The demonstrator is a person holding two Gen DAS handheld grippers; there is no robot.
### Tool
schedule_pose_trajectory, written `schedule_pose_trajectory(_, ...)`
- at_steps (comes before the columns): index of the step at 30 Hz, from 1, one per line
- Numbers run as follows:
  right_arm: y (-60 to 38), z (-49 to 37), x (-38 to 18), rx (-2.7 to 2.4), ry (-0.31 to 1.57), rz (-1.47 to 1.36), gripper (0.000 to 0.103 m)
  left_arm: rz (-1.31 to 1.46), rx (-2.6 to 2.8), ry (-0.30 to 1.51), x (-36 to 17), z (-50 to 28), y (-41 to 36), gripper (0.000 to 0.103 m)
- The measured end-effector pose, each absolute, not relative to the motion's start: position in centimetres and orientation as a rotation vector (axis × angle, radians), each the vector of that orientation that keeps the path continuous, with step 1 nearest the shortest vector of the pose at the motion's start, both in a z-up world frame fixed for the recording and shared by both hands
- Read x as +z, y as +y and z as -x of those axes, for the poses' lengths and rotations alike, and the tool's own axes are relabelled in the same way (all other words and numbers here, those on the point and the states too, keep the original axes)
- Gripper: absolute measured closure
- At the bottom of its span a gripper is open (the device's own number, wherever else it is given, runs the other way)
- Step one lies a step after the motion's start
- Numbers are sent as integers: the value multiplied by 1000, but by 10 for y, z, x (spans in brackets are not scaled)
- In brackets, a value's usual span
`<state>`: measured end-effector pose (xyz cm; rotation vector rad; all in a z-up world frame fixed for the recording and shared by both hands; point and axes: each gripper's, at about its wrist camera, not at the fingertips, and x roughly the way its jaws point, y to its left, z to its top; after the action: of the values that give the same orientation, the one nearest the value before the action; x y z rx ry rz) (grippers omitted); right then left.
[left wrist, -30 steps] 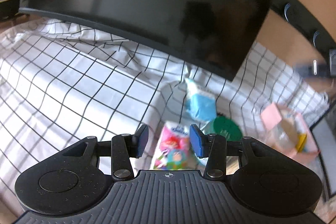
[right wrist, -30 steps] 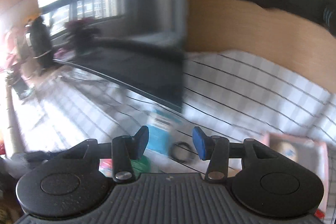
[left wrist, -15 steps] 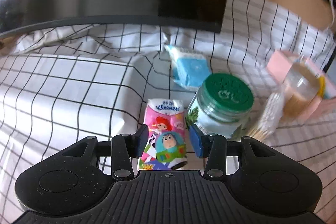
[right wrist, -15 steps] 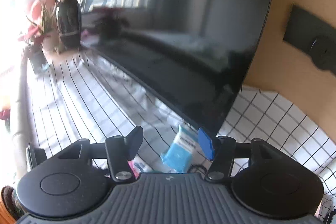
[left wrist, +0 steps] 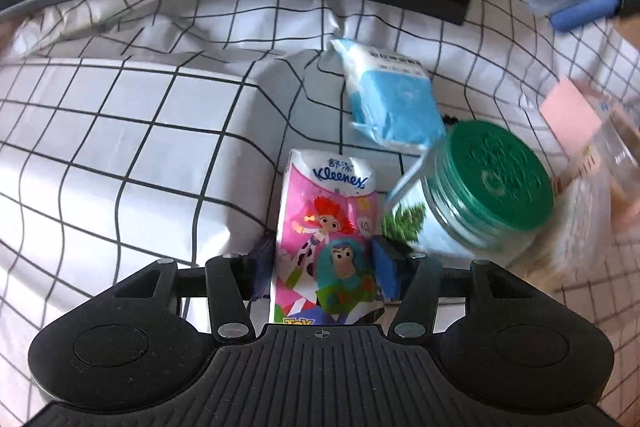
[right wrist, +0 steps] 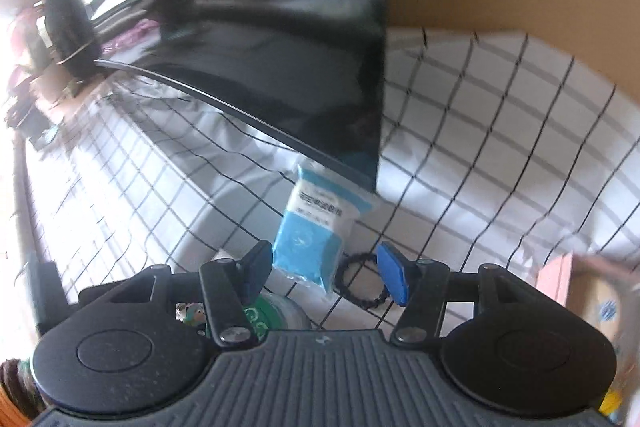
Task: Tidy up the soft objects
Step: 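Grasp the blue wet-wipe pack with the right gripper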
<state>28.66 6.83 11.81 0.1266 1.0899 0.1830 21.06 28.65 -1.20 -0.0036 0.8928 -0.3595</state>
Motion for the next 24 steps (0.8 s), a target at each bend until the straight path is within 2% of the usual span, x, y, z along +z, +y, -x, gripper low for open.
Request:
schedule_pose_trajectory(5,77,-322,76,138,1191,-259,45,8,-362,891,-11,-210,286,46)
schedule_pose_trajectory(20,116,-366,14,137,1275,-146,42,58,-368,858,-12,-205,292,49)
schedule_pose_trajectory(24,112,-365,14,149,1278,-161,49,57,-367,855,-12,-205,292,49)
